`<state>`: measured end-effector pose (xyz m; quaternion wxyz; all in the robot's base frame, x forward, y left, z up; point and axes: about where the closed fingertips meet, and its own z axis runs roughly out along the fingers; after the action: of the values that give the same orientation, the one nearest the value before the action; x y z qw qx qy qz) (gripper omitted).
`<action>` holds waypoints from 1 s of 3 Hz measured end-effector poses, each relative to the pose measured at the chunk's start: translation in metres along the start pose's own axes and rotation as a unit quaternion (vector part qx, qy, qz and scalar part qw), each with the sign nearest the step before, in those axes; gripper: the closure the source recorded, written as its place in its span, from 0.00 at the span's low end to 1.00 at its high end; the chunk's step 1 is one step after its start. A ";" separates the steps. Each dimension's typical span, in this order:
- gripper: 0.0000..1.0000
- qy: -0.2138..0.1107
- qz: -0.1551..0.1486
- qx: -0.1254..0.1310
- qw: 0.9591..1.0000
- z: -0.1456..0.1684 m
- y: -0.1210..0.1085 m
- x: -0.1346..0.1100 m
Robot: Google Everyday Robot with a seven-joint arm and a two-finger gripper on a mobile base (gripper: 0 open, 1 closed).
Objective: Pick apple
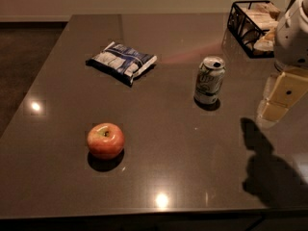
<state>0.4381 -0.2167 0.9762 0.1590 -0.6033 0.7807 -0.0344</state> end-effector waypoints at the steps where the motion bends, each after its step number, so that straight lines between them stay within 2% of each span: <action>1: 0.00 0.000 0.000 0.000 1.000 0.000 0.000 0.000; 2: 0.00 -0.023 -0.017 -0.005 1.000 0.001 0.009 -0.015; 3: 0.00 -0.064 -0.047 -0.012 0.997 0.007 0.029 -0.047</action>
Offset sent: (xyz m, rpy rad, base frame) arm -0.0147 0.0438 -0.0050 0.0972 -0.0001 0.1218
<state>0.4239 -0.1633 0.9723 0.1996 -0.6423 0.7400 0.0060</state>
